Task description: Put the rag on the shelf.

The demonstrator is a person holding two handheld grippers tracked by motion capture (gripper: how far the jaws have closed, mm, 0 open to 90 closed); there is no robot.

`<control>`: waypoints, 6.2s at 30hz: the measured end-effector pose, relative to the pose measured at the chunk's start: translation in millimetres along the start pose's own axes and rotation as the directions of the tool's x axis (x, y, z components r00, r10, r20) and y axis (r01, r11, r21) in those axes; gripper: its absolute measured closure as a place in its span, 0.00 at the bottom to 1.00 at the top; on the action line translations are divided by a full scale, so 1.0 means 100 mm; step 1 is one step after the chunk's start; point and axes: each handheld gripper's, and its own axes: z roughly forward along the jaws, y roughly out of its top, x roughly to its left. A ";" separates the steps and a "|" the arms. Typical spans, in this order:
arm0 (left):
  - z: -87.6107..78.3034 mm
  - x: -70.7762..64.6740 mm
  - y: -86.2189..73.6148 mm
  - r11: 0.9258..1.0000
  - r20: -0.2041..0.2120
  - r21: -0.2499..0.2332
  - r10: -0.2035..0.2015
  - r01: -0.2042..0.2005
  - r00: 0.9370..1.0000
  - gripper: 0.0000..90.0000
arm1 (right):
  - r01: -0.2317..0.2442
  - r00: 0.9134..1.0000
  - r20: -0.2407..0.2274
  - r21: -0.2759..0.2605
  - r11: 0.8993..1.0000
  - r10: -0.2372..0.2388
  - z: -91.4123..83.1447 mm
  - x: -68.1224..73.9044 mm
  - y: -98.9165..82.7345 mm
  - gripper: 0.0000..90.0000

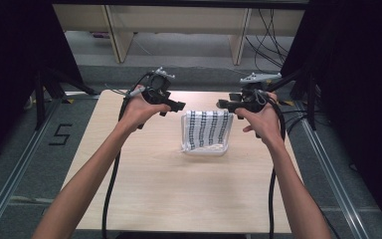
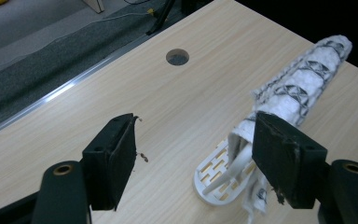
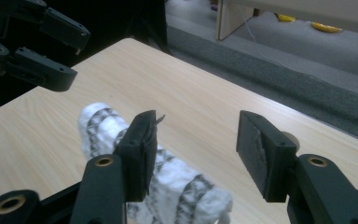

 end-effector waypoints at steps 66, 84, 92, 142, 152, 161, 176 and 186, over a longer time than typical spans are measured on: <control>-0.43 -0.52 -1.10 0.995 0.097 -0.060 0.084 -0.078 0.992 0.25 | 0.077 0.995 -0.063 -0.012 0.997 -0.078 -0.32 0.51 -0.84 0.36; -0.51 -0.62 -1.36 0.993 0.094 -0.072 0.099 -0.092 0.991 0.25 | 0.069 0.995 -0.073 -0.008 0.998 -0.069 -0.39 0.51 -1.05 0.36; -0.52 -0.65 -1.51 0.993 0.095 -0.089 0.092 -0.084 0.991 0.25 | 0.055 0.995 -0.087 0.001 0.998 -0.055 -0.40 0.53 -1.23 0.36; -0.37 -0.70 -2.33 0.998 0.110 0.015 0.064 -0.066 0.992 0.25 | -0.003 0.994 -0.106 0.085 0.996 0.012 -0.36 0.61 -1.92 0.35; -0.37 -0.75 -2.44 0.999 0.120 0.015 0.048 -0.050 0.992 0.22 | 0.009 0.994 -0.105 0.086 0.996 0.000 -0.38 0.59 -2.01 0.27; -0.38 -0.76 -2.54 0.998 0.119 0.023 0.055 -0.058 0.991 0.19 | -0.004 0.995 -0.104 0.070 0.998 0.011 -0.44 0.60 -2.05 0.25; -0.42 -0.88 -2.74 0.997 0.117 0.040 0.060 -0.065 0.991 0.18 | 0.020 0.994 -0.108 0.113 0.993 -0.008 -0.45 0.70 -2.27 0.25; -0.41 -0.92 -2.81 0.995 0.104 0.067 0.068 -0.075 0.992 0.18 | 0.064 0.995 -0.084 0.147 0.987 -0.051 -0.45 0.74 -2.36 0.25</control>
